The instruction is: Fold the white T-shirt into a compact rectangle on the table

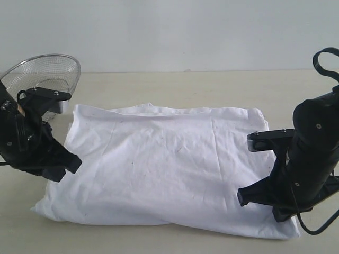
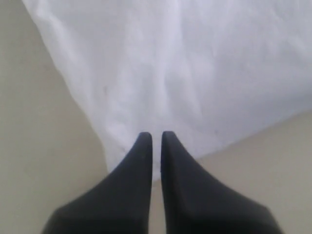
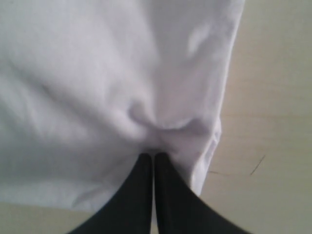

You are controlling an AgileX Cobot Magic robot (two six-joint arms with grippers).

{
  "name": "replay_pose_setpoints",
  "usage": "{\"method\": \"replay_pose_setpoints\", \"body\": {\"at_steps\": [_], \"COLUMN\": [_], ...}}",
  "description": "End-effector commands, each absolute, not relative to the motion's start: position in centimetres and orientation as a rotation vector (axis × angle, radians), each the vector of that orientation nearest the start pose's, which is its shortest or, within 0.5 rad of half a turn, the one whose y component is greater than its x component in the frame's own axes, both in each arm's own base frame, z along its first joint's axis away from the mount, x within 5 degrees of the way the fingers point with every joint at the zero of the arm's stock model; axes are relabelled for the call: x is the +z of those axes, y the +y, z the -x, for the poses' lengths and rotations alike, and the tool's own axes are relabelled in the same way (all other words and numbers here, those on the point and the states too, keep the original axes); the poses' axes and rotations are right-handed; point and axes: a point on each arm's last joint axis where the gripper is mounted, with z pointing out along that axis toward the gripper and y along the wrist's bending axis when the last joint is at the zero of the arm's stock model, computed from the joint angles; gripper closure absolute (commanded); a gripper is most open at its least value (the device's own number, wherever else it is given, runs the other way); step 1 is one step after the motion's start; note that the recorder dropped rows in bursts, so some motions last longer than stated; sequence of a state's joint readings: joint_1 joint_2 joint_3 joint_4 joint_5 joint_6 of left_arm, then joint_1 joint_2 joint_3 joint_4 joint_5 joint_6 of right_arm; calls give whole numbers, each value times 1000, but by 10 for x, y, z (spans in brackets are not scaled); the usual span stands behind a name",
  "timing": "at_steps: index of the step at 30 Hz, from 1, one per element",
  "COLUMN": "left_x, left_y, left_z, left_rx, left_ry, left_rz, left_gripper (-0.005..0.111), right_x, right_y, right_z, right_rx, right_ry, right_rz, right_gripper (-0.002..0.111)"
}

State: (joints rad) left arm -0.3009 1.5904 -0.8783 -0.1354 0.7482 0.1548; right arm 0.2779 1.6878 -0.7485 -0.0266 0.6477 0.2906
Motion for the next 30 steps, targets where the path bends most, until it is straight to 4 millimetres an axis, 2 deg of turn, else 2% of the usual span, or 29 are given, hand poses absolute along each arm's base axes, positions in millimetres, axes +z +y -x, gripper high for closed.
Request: {"method": "replay_pose_setpoints", "body": {"at_steps": [1, 8, 12, 15, 19, 23, 30], "left_x": [181, 161, 163, 169, 175, 167, 148], "left_y": [-93, -100, -107, -114, -127, -138, -149], "left_z": [-272, -279, -292, -313, -350, -383, -416], "left_rx": [-184, -237, -291, -300, -308, -310, -316], "left_ry": [2852, 2843, 2760, 2703, 2660, 2677, 2673], "left_rz": [-513, -590, -576, -593, -671, -727, -790], "left_gripper": [102, 102, 102, 102, 102, 102, 102], "right_x": [134, 134, 134, 134, 134, 134, 134], "right_y": [68, 68, 68, 68, 69, 68, 69], "right_z": [-248, -249, -249, -249, -249, -249, -249], "right_rx": [-14, -11, -12, -10, -7, -7, -7], "right_ry": [3080, 3074, 3074, 3072, 3073, 3073, 3071], "right_rz": [29, 41, 45, 44, 40, 51, 65], "right_gripper": [108, 108, 108, 108, 108, 108, 108]}}
